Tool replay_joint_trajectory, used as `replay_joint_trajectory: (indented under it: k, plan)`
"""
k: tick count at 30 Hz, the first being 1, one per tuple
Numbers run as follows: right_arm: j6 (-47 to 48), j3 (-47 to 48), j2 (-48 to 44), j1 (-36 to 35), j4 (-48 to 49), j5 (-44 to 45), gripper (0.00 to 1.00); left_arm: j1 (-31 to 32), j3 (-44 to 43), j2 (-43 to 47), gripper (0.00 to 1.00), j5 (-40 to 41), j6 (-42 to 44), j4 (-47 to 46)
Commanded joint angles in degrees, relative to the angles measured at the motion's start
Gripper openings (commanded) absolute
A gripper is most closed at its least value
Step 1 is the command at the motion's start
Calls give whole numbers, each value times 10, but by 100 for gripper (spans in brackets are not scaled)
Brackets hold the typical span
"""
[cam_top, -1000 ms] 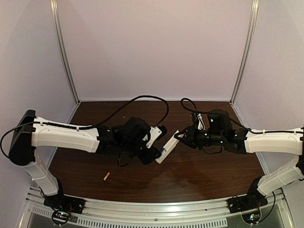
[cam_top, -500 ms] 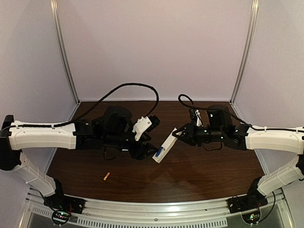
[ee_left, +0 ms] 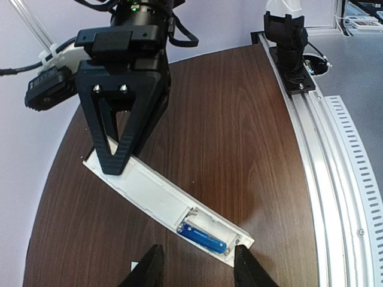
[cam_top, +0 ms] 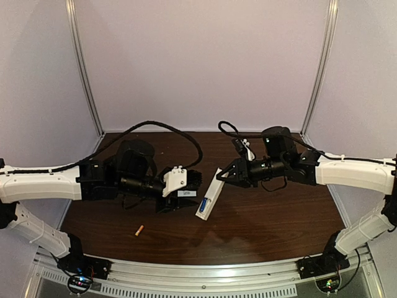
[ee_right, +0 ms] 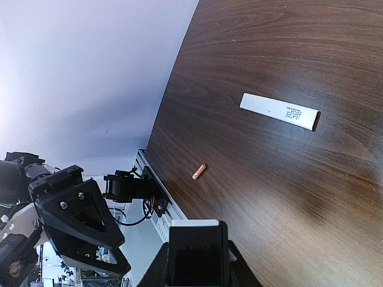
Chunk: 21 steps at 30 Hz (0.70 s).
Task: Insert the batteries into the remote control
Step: Load the battery into the battery compartment.
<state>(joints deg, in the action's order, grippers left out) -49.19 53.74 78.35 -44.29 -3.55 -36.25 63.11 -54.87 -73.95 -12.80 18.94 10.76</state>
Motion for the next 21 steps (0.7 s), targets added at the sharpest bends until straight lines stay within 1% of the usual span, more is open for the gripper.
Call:
replay_joint_trajectory:
  k: [1,5,16,21]
  plan:
    - [25,19,9,2,-28,-26,0,3,1,3,39,-28,66,-12]
    - [26,19,12,0,-28,-28,0,4,-6,-12,35,-44,71,-12]
    - [17,10,18,-8,-7,-34,0,9,-22,-58,25,-35,83,-20]
    - [17,8,19,-10,-3,-37,0,9,-27,-63,25,-31,91,-21]
